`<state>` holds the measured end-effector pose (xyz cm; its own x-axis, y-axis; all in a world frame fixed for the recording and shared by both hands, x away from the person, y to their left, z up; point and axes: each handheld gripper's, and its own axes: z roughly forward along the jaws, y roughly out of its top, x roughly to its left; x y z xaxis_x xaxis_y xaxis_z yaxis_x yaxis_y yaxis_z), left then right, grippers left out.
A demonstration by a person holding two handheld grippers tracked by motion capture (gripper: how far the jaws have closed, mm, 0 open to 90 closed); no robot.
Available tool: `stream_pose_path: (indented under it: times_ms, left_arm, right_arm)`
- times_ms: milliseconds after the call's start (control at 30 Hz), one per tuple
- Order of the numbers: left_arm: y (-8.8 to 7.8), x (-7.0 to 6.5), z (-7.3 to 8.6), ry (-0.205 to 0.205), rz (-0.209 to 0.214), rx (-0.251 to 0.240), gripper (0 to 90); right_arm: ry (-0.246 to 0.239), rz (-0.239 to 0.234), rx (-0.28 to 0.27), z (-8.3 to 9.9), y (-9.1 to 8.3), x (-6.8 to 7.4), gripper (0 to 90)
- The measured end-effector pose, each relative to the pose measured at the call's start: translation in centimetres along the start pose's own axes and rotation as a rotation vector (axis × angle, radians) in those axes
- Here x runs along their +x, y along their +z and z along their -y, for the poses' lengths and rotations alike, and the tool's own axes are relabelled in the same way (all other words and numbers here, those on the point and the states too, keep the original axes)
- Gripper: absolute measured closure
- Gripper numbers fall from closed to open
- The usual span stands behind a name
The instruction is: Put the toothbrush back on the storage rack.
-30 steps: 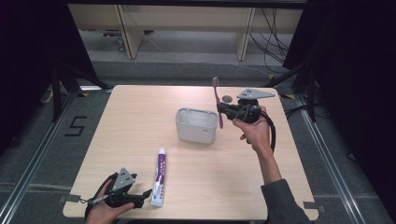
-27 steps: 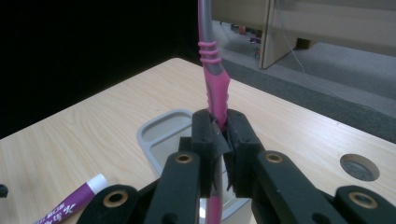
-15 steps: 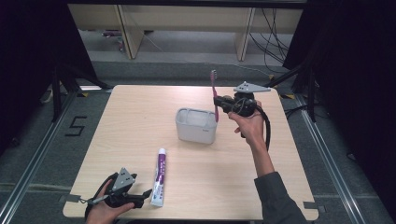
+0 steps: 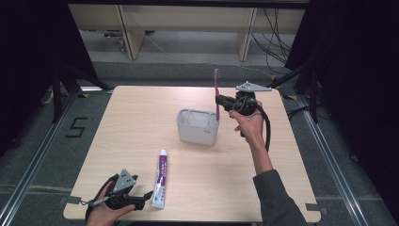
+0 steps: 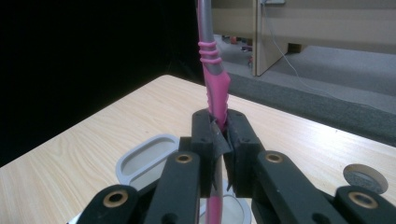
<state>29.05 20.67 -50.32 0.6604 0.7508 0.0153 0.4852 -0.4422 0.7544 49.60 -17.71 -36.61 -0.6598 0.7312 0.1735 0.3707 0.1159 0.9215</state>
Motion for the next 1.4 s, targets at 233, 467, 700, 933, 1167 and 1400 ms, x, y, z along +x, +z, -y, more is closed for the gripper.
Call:
stream_pose_path:
  times_ms: [233,467,700,933,1167,1400]
  left_arm:
    - [0.0,0.0,0.0,0.006,-0.002,0.008,19.1]
    - [0.0,0.0,0.0,0.008,0.0,0.006,19.1]
    - [0.1,-0.2,0.0,-0.011,0.007,-0.011,19.1]
    - [0.1,-0.2,0.1,-0.003,-0.001,-0.001,19.1]
    - [0.1,-0.2,0.1,-0.008,-0.001,-0.003,19.1]
    - [0.1,-0.3,0.1,-0.006,0.011,0.003,19.1]
  right_arm:
    - [0.009,-0.002,0.001,0.3,0.5,-0.1,83.7]
    - [0.003,0.009,0.002,0.8,1.2,-0.2,83.7]
    - [0.006,0.035,0.021,1.9,1.8,-0.7,83.6]
    - [0.021,0.039,0.031,2.6,2.2,-0.8,83.6]
    - [0.045,0.039,0.063,3.7,2.7,-1.0,83.5]
    - [0.04,0.049,0.07,4.7,3.1,-1.1,83.1]
